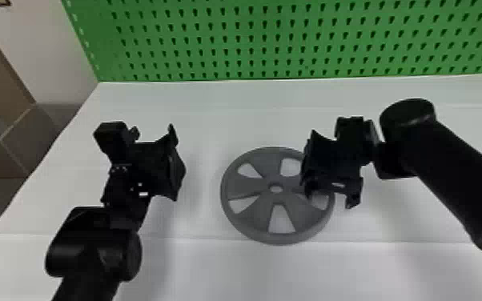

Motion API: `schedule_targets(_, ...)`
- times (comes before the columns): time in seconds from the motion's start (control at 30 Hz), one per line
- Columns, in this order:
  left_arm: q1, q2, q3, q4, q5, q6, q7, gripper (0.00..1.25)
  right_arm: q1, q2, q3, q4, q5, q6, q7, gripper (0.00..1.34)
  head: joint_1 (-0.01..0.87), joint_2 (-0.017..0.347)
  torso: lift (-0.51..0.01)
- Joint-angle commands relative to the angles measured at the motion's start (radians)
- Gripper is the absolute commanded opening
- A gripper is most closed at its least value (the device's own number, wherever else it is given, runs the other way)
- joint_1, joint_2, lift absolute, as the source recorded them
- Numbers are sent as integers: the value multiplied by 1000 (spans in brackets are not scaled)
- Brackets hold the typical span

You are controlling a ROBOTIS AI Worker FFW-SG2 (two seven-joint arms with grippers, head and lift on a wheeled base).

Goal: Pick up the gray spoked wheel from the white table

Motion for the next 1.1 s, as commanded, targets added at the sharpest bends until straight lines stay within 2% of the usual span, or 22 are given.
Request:
schedule_targets(0.0,-2,0,-2,0,0,3,0,887,0,-2,-7,1,10,2,3,968,839,130,-65)
schedule_targets(0.17,-5,0,-4,0,-2,5,0,887,-6,-8,8,1,16,8,29,928,839,130,-65)
schedule_targets(0.4,-5,0,-5,2,-2,6,2,887,-12,-9,12,1,111,29,125,930,839,130,-65)
schedule_targets(1.07,-9,0,-11,5,-4,8,8,887,-12,-9,-19,17,100,49,133,927,839,130,-65)
